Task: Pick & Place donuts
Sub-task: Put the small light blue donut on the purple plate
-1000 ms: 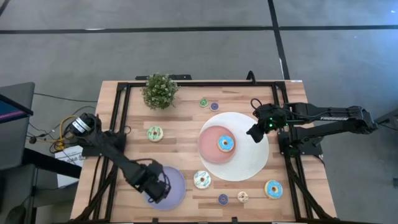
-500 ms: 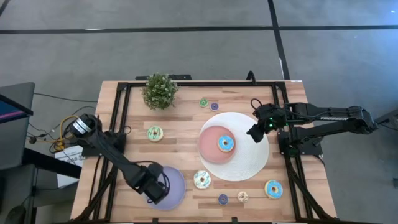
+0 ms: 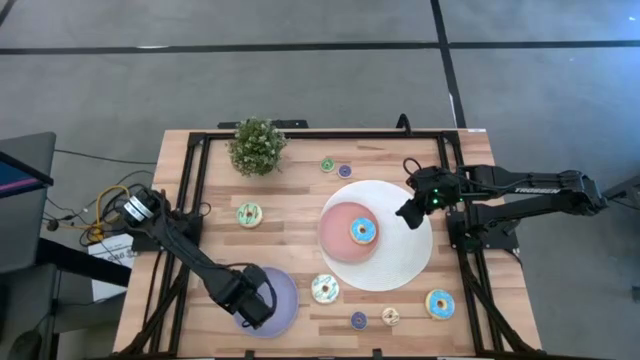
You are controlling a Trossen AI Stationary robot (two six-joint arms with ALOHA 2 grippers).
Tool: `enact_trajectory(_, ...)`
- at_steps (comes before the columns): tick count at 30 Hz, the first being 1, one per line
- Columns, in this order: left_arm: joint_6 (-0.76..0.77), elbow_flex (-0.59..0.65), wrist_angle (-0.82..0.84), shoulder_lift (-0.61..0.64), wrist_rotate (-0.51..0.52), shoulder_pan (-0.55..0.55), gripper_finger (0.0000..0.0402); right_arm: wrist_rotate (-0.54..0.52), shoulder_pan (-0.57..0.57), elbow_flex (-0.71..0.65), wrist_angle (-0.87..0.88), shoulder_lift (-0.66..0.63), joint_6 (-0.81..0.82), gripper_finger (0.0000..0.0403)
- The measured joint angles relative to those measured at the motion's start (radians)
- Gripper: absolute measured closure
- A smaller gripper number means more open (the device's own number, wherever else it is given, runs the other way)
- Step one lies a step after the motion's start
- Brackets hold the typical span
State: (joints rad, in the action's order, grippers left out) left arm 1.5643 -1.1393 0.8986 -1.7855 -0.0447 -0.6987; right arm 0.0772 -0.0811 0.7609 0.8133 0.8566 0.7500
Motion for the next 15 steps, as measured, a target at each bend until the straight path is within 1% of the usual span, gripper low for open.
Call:
enact_trajectory(9, -0.052, 0.0, 0.004, 0.0, -0.02, 0.0, 0.0178, 0.0, 0.0, 0.0, -0.032, 0.0, 0.0, 0.029)
enact_trajectory(15, -0.059, -0.001, 0.005, 0.0, -0.021, 0.0, 0.0165, 0.0, 0.0, 0.0, -0.046, 0.0, 0.001, 0.029)
